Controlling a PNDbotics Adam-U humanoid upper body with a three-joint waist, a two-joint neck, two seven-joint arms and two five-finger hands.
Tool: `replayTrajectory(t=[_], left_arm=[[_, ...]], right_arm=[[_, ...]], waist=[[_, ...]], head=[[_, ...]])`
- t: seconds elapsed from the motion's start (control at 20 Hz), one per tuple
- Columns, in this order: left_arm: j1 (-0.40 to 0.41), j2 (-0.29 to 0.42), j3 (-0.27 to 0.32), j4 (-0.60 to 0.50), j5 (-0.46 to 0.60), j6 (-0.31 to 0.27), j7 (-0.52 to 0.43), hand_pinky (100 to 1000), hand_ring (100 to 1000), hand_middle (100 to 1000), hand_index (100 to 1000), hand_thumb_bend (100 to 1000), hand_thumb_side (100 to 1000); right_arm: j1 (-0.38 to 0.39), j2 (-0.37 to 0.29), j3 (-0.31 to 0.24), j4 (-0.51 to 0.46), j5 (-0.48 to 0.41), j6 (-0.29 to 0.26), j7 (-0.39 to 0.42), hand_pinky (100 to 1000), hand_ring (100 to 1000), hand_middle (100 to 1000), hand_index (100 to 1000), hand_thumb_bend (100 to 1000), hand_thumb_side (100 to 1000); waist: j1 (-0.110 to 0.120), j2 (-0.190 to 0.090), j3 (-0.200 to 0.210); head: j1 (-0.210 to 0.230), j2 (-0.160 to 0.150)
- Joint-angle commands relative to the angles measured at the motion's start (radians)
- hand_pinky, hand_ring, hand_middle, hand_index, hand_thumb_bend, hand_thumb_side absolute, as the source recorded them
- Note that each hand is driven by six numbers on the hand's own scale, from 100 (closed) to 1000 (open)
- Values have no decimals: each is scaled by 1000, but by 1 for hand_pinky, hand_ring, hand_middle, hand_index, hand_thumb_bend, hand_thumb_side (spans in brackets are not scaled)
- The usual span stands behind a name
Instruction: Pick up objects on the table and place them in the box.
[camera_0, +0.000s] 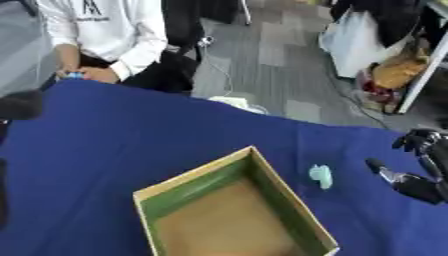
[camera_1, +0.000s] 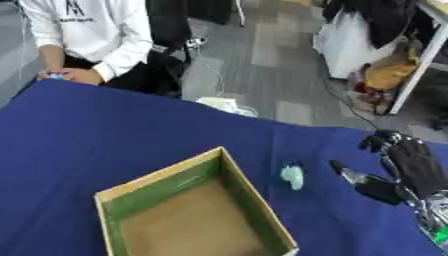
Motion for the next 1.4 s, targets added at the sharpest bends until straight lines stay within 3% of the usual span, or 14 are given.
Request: replayTrajectory(t=[0.05,0.3,0.35,0.4,1.0,1.4], left_arm=[[-21,-4,-2,-14,11,-2,-5,838,695,914,949,1000,703],[-39,-16,-9,-14,24,-3,-15,838,695,914,949,1000,702],[-41,-19,-11,-14,28,-3,-17,838,695,915,949,1000,702],[-42,-21,-12,-14,30,-2,-20,838,694,915,950,1000,702],[-35,-32,-15,-14,38,6,-38,842,683,922,957,1000,714],[-33,-33,-16,-14,38,8,-42,843,680,924,958,1000,717]], right_arm=[[-16,-43,-6,-21,-7,0,3,301,455,476,624,567,1000],[-23,-32,-4,-11,-3,2,11,296,454,474,615,571,1000],[-25,-30,-3,-9,-2,2,11,295,454,476,615,455,1000],[-26,-26,-2,-6,0,1,11,293,454,473,614,573,1000],[-31,-8,-9,40,5,23,2,280,451,469,607,590,1000],[-35,0,-10,62,21,33,13,274,445,459,596,602,1000]], waist=[[0,-21,6],[-14,-14,34],[-16,-12,38],[-18,-9,42],[-31,28,79],[-28,45,61]], head=[[-16,-9],[-17,-23],[-18,-25],[-18,-27],[-22,-34],[-24,-39]])
